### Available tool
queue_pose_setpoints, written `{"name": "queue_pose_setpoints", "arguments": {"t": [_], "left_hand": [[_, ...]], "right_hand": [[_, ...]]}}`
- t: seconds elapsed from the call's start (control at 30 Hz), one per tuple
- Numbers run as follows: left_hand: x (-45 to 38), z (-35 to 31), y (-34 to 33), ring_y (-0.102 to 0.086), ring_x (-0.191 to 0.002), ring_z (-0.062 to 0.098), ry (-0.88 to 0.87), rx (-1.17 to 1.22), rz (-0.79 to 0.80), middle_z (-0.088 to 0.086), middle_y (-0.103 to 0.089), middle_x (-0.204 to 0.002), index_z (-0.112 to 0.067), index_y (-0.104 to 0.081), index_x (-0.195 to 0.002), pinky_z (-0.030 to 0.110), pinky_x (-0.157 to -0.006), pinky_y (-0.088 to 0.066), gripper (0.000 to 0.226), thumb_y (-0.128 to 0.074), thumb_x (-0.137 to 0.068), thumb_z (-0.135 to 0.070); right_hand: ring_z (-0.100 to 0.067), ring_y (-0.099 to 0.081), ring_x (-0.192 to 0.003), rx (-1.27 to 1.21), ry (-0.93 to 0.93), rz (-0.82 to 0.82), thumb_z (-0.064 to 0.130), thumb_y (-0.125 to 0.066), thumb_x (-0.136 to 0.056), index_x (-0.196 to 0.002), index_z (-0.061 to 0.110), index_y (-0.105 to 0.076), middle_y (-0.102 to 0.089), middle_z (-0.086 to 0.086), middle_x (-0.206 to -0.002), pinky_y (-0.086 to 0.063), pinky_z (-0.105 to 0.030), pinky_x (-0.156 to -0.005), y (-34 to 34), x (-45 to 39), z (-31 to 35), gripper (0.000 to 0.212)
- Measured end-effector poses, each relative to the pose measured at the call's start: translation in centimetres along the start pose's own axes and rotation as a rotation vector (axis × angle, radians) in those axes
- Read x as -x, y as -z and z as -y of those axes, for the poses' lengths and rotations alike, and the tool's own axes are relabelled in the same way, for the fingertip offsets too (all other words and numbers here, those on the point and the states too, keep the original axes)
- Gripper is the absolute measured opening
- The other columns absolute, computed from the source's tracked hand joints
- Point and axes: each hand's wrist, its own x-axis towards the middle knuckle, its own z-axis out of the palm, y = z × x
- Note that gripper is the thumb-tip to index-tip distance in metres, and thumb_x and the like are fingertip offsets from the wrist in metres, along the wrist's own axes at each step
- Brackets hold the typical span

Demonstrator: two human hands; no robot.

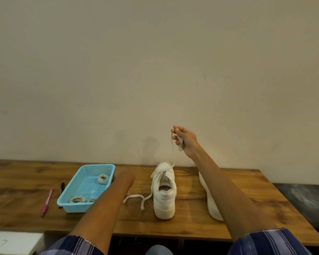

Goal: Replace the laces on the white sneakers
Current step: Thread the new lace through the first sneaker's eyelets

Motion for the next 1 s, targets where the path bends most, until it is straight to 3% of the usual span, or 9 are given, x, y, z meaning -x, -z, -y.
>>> {"name": "queue_pose_setpoints", "arguments": {"t": [0.13, 0.23, 0.33, 0.4, 0.53, 0.67, 0.83, 0.93, 1.0], "left_hand": [[-0.5, -0.8, 1.1, -0.048, -0.126, 0.026, -0.083, 0.184, -0.063, 0.01, -0.048, -0.139, -0.006, -0.044, -0.135, 0.035, -0.103, -0.04, 0.057, -0.067, -0.086, -0.024], [-1.1, -1.8, 3.1, -0.048, -0.124, 0.027, -0.311, 0.849, -0.266, 0.009, -0.048, -0.135, -0.012, -0.036, -0.141, 0.036, -0.1, -0.04, 0.072, -0.073, -0.081, -0.028], [-0.1, -3.2, 5.3, -0.058, -0.098, 0.019, -0.531, 1.227, -0.318, 0.006, -0.063, -0.105, -0.009, -0.061, -0.114, 0.029, -0.082, -0.046, 0.027, -0.063, -0.089, -0.019], [0.2, -3.7, 6.0, -0.059, -0.077, 0.012, -0.519, 1.284, -0.36, 0.003, -0.065, -0.086, -0.011, -0.066, -0.089, 0.026, -0.069, -0.045, 0.018, -0.052, -0.096, -0.018], [-1.1, -2.2, 5.9, -0.06, -0.06, 0.011, -0.226, 1.511, -0.61, 0.004, -0.067, -0.08, -0.013, -0.061, -0.076, 0.026, -0.06, -0.047, 0.028, -0.043, -0.098, -0.013], [-1.5, -0.3, 6.8, -0.059, -0.062, 0.02, -0.081, 1.39, -0.797, 0.008, -0.069, -0.083, -0.009, -0.064, -0.08, 0.034, -0.068, -0.051, 0.028, -0.044, -0.098, -0.015], [-0.2, 0.0, 8.9, -0.061, -0.098, 0.034, 0.238, 1.142, -0.902, 0.014, -0.067, -0.107, -0.005, -0.064, -0.104, 0.036, -0.077, -0.045, 0.024, -0.042, -0.097, -0.011], [0.0, -0.4, 8.4, -0.051, -0.116, 0.031, 0.124, 0.812, -0.831, 0.01, -0.055, -0.124, -0.011, -0.049, -0.125, 0.041, -0.094, -0.04, 0.039, -0.057, -0.087, -0.006], [-0.2, -1.5, 8.0, -0.054, -0.11, 0.026, -0.176, 0.881, -0.795, 0.006, -0.058, -0.117, -0.012, -0.05, -0.124, 0.036, -0.095, -0.04, 0.048, -0.06, -0.078, 0.0]], "right_hand": [[-0.009, -0.055, -0.058, 0.222, -0.126, 0.228, 0.004, -0.048, -0.096, -0.101, 0.008, -0.062, -0.066, -0.002, -0.086, -0.031, -0.013, -0.037, -0.9, 0.3, 1.0, 0.015], [-0.008, -0.058, -0.056, 0.342, -0.174, 0.313, 0.003, -0.05, -0.095, -0.101, 0.008, -0.062, -0.068, -0.003, -0.085, -0.033, -0.013, -0.037, -1.3, 0.4, 0.7, 0.014], [-0.009, -0.059, -0.055, 0.396, -0.194, 0.264, 0.004, -0.052, -0.094, -0.098, 0.006, -0.06, -0.065, -0.006, -0.083, -0.034, -0.014, -0.037, -1.3, 0.5, 0.0, 0.009], [-0.01, -0.057, -0.056, 0.444, -0.198, 0.192, 0.007, -0.056, -0.093, -0.096, 0.006, -0.06, -0.064, -0.006, -0.082, -0.035, -0.014, -0.038, -0.9, 0.5, -0.4, 0.006], [-0.01, -0.049, -0.056, 0.5, -0.14, -0.053, 0.018, -0.067, -0.087, -0.086, 0.009, -0.062, -0.057, -0.002, -0.076, -0.038, -0.016, -0.043, 1.1, 0.5, 0.0, 0.011], [-0.01, -0.053, -0.057, 0.443, -0.078, -0.087, 0.02, -0.068, -0.086, -0.09, 0.005, -0.062, -0.061, -0.004, -0.078, -0.046, -0.017, -0.05, 2.7, 0.6, 0.6, 0.017], [-0.012, -0.049, -0.052, 0.411, -0.023, -0.124, 0.015, -0.064, -0.09, -0.077, 0.009, -0.059, -0.058, -0.005, -0.071, -0.041, -0.016, -0.042, 1.1, 0.1, 0.0, 0.015], [-0.011, -0.045, -0.05, 0.593, 0.062, -0.195, 0.013, -0.056, -0.094, -0.078, 0.006, -0.062, -0.057, -0.003, -0.067, -0.035, -0.014, -0.039, 0.7, -0.2, -1.5, 0.019], [-0.011, -0.045, -0.049, 0.671, 0.066, -0.096, 0.011, -0.051, -0.096, -0.092, 0.0, -0.066, -0.059, -0.002, -0.067, -0.033, -0.014, -0.04, 0.2, 0.0, -2.3, 0.019]]}}
